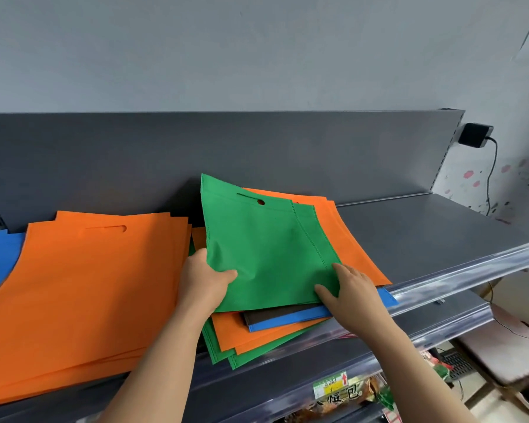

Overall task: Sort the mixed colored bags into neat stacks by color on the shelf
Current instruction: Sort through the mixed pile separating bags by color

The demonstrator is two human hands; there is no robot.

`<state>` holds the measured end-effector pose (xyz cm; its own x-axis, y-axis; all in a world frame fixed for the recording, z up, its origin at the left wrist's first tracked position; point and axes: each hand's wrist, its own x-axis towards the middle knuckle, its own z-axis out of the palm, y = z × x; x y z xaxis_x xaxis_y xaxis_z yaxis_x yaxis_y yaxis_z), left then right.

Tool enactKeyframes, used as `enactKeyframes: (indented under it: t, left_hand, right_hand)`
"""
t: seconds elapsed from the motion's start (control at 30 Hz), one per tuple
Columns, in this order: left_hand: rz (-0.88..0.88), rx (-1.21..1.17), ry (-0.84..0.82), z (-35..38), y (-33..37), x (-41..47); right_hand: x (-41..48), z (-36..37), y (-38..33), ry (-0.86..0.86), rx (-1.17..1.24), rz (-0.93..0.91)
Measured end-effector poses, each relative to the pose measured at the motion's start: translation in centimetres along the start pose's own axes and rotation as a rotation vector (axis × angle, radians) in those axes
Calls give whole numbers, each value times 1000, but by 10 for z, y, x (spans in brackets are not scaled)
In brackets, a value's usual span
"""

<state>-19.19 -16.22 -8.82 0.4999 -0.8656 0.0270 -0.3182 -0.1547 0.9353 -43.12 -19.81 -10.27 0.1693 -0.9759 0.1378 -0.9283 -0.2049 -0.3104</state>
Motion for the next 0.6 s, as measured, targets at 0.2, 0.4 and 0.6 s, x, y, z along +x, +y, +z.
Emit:
enactKeyframes:
  t: [0.2, 0.4, 0.6]
  left_hand:
    - [-8, -209, -30, -6, -4, -7]
    - [28, -285, 17, -24, 0, -13]
    - [80, -241, 115, -63, -4, -27]
  right_hand:
    - [2, -1, -4, -17, 26, 75]
    - [3, -7, -19, 58, 349, 60]
    - [2, -5, -57, 131, 454, -124]
